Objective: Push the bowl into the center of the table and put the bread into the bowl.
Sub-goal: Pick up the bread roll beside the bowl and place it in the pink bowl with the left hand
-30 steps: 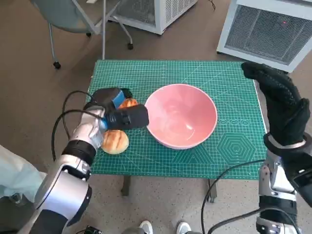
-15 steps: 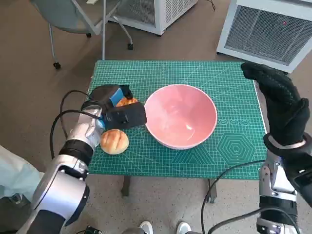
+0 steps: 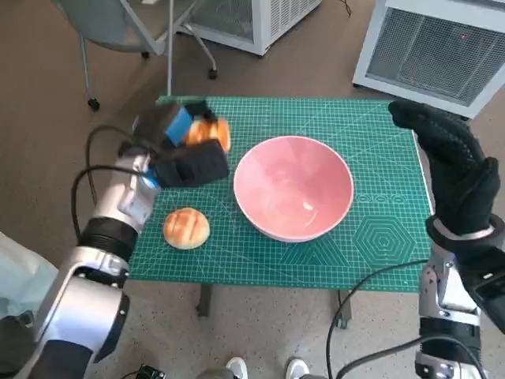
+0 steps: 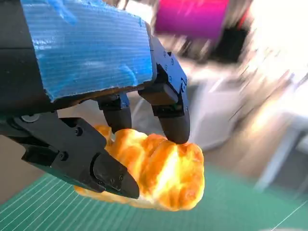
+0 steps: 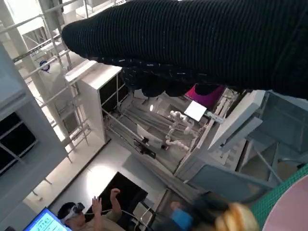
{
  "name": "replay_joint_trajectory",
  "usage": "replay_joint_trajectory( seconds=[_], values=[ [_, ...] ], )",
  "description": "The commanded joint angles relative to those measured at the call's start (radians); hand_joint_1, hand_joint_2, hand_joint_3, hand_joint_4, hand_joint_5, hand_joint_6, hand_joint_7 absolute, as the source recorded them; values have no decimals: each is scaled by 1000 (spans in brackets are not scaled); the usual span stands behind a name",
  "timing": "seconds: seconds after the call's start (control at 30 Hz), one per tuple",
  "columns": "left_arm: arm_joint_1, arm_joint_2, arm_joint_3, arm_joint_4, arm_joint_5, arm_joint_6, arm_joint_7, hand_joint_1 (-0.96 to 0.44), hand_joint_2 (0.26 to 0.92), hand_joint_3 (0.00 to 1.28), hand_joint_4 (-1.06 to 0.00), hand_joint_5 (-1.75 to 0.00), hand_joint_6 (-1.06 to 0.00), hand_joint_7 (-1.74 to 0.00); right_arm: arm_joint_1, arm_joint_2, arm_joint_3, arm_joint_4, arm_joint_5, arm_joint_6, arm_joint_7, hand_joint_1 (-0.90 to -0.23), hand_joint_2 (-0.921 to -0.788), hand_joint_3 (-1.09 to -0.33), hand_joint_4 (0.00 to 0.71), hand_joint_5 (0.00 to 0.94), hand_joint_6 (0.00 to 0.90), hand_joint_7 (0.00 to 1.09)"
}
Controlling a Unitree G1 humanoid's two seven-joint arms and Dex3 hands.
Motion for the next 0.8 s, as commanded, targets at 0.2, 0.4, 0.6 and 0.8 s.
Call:
replay_joint_trajectory(
  seconds=[0.2, 0.4, 0.6, 0.8],
  values=[
    [102, 20, 53, -252, -14, 32, -14, 2, 918, 32, -748, -1130, -658, -1102, 19, -4, 8, 1, 11, 22, 15, -661, -921, -663, 109, 0, -1, 440],
    [207, -14, 56, -581, -14, -3, -14, 1, 907, 27, -790, -1136, -686, -1022, 19, -4, 9, 2, 12, 26, 16, -661, -921, -663, 109, 0, -1, 441],
    [227, -45, 33, -658, -46, -24, -96, 2, 901, 24, -812, -1103, -696, -1021, 23, -6, 8, -1, 16, 26, 20, -660, -921, -663, 108, 0, -1, 441],
    [227, -87, 5, -661, -39, -56, -141, 2, 900, 22, -815, -1064, -693, -1060, 25, -9, 6, 0, 13, 24, 19, -659, -921, -663, 107, 0, -1, 441]
  ],
)
